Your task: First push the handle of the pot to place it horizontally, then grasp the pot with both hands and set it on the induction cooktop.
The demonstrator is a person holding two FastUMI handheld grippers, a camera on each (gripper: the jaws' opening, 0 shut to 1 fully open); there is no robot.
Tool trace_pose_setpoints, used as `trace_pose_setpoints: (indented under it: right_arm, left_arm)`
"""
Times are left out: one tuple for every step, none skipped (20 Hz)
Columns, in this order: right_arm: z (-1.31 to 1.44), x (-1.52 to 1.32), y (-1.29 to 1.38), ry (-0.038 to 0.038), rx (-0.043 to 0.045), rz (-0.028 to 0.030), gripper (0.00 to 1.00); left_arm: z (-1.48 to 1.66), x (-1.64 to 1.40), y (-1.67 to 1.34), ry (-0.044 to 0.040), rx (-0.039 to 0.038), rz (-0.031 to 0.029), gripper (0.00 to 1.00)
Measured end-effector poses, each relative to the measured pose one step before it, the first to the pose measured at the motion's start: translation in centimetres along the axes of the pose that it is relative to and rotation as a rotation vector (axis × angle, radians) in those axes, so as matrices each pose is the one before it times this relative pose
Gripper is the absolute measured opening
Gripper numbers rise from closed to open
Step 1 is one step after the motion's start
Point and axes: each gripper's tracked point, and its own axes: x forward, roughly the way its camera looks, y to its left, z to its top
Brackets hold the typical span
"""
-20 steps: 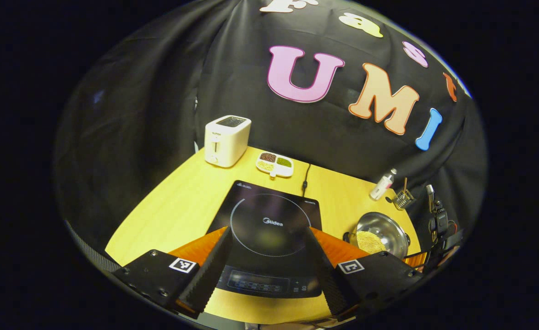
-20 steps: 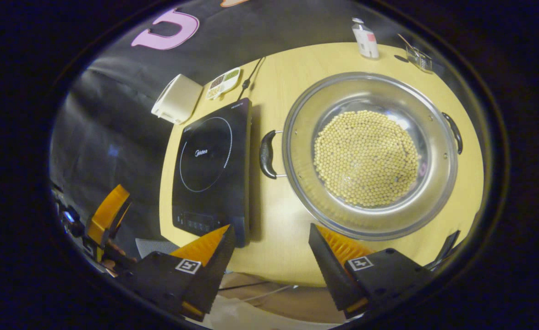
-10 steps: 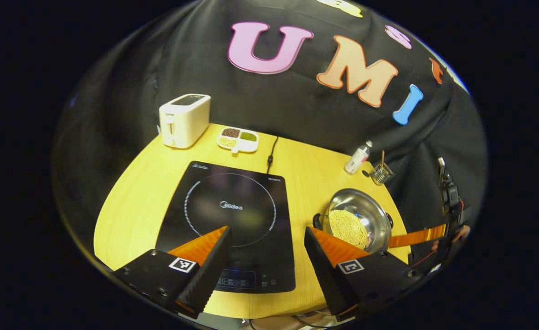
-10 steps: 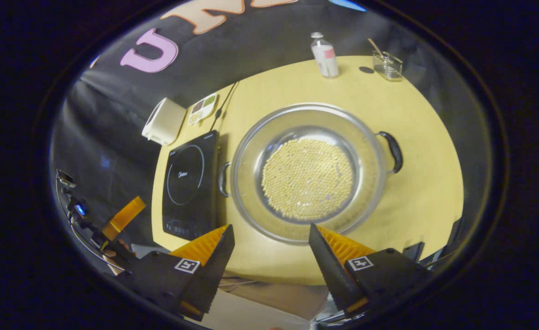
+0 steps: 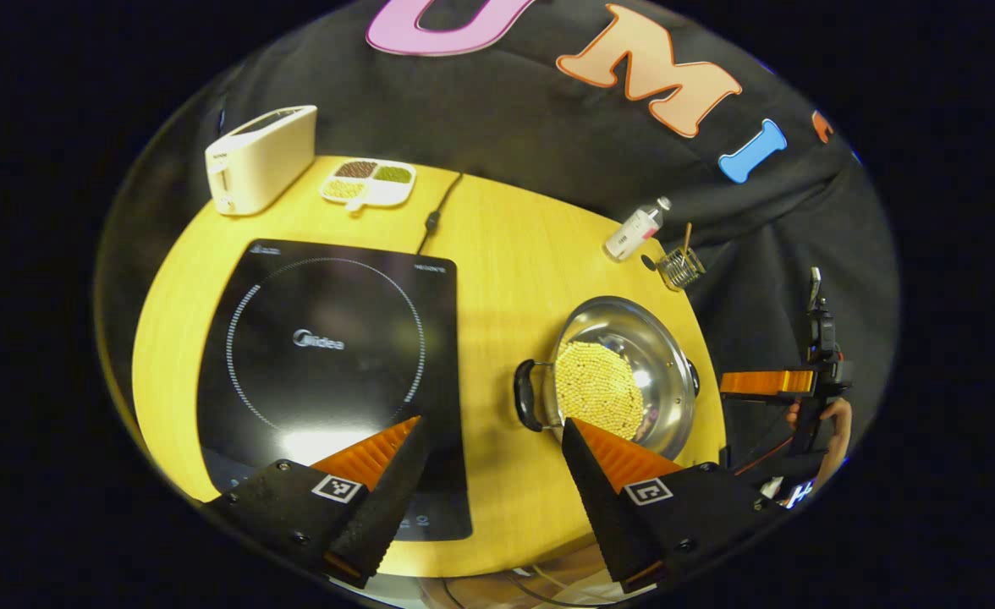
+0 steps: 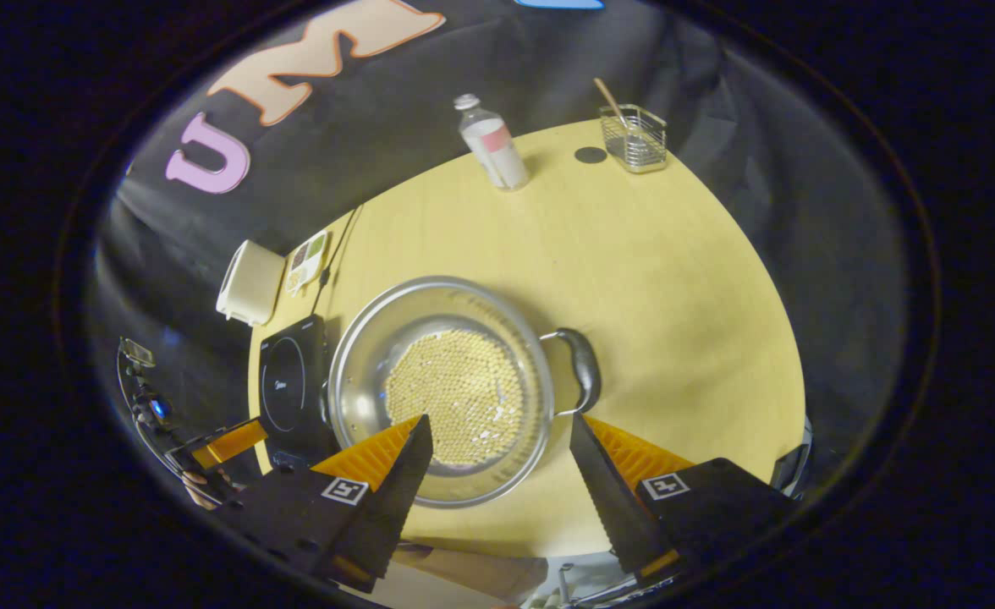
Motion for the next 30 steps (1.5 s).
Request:
trace_pose_setpoints:
  right_arm:
    - [0.65,0.561,-0.889,0.01367,0.00883,0.00798,0.94]
    - [0.427,0.51,-0.729,0.01592,0.01253,0.00874,0.94]
    - [0.497,0.755,-0.727,0.01946,0.01119,0.00959,0.94]
    - [0.2,0.703,-0.571,0.0232,0.01453,0.00922,0.94]
    - [0.26,0.682,-0.365,0.01979,0.01273,0.01105,0.94]
    - [0.14,0.542,-0.201,0.02302,0.00842,0.01519,1.0]
    - [0.198,0.549,-0.14,0.01462,0.00468,0.01384,0.94]
    - [-0.021,0.595,-0.038,0.0205,0.00273,0.02027,0.94]
    - [0.132,0.561,0.104,0.02227,0.00112,0.02077,0.94]
    - [-0.075,0.384,-0.047,0.02089,-0.00637,0.0149,0.94]
    - [-0.092,0.562,-0.115,0.01935,-0.01235,0.00372,0.94]
    - [-0.314,0.48,-0.04,0.01644,-0.0164,-0.00045,0.94]
    - [-0.204,0.403,-0.042,0.01493,-0.018,-0.00108,0.94]
    - [-0.325,0.44,0.03,0.01432,-0.01562,0.00184,1.0]
    - [-0.119,0.513,-0.006,0.00932,-0.00965,0.00229,0.93]
    - [-0.167,0.566,0.005,0.00999,-0.00216,0.00728,0.92]
    - [-0.103,0.555,0.047,0.00874,0.00209,0.00953,0.92]
    - [-0.294,0.202,0.075,0.00951,0.0046,0.00864,0.98]
    - [-0.013,0.315,0.027,0.00607,0.00377,0.00803,0.98]
    - [0.041,0.342,0.121,0.00243,0.0048,0.00886,0.98]
    - [0.052,0.086,0.044,0.00315,0.00832,0.00406,0.85]
    - [-0.164,0.362,0.003,0.00743,0.00484,0.00181,0.7]
    - [-0.183,0.267,-0.044,0.01011,0.00035,-0.00285,0.7]
    - [-0.22,0.301,-0.133,0.0076,-0.00313,-0.00193,0.7]
    - [0.031,0.207,-0.502,-0.00241,-0.00792,-0.02296,0.7]
    - [0.021,0.561,-0.566,0.00063,-0.00359,-0.01005,0.67]
    - [0.369,-0.241,0.123,-0.00724,0.03035,0.02033,0.55]
    - [0.624,-1.558,0.124,-0.01025,0.03811,0.00844,0.59]
    - [-0.203,0.507,0.192,-0.00349,0.03885,0.01925,0.48]
    - [-0.097,0.771,0.09,-0.00867,0.02555,0.0123,0.5]
  left_arm:
    - [-0.201,0.895,-0.47,0.02915,-0.01493,-0.01324,0.96]
    - [-0.099,0.775,-0.354,0.03049,-0.00781,-0.00884,0.97]
    - [0.126,0.662,-0.166,0.02104,-0.00888,-0.00047,0.96]
    - [0.021,0.729,-0.147,0.02126,-0.00737,-0.00061,0.97]
    - [0.039,0.765,-0.275,0.01872,-0.00629,-0.00196,0.97]
    - [0.104,0.784,-0.047,0.02077,-0.00548,0.00492,0.97]
    - [-0.086,0.809,0.044,0.02395,-0.00298,0.00621,0.97]
    - [0.05,0.681,-0.044,0.02211,-0.00246,0.00413,0.97]
    - [-0.119,0.757,-0.267,0.02676,-0.00141,-0.0077,0.97]
    - [0.002,0.571,-0.298,0.01598,-0.00707,-0.00493,0.97]
    - [-0.002,0.691,-0.152,0.01985,-0.00765,-0.00347,0.97]
    - [0.074,0.736,-0.12,0.01942,-0.00779,0.00251,0.97]
    - [0.041,0.742,-0.032,0.01777,-0.00683,0.00321,0.97]
    - [0.14,0.565,-0.074,0.01318,-0.00797,0.00045,0.97]
    - [0.089,0.602,-0.056,0.0111,-0.01108,0.00159,0.97]
    - [0.126,0.57,-0.027,0.01106,-0.01043,0.00118,0.97]
    - [-0.033,0.415,0.072,0.00824,-0.00862,0.0023,1.0]
    - [0.09,0.331,0.053,0.00624,-0.00776,0.00606,0.96]
    - [-0.052,0.297,0.01,0.00988,-0.00525,0.00556,0.96]
    - [-0.054,0.227,0.076,0.00695,-0.00537,0.00471,0.93]
    - [-0.03,0.212,0.008,0.00596,-0.00379,0.00311,0.92]
    - [0.238,0.209,0.097,0.00416,-0.00545,0.01022,0.87]
    - [-0.227,0.298,0.323,0.00504,-0.00605,0.01166,0.83]
    - [0.088,0.162,0.128,0.00398,-0.00711,0.00538,0.74]
    - [-0.14,0.209,0.107,0.00389,-0.00625,0.00685,0.75]
    - [-0.082,-0.019,0.051,0.00682,-0.00361,-0.00489,0.57]
    - [-0.011,-0.093,0.066,0.00276,0.00445,-0.00427,0.59]
    - [-0.222,0.121,-0.008,0.0104,0.00154,-0.0035,0.62]
    - [-0.075,-0.163,0.002,0.00351,-0.00513,0.00015,0.59]
    - [-0.08,0.098,-0.004,-0.00136,-0.00446,-0.00029,0.57]
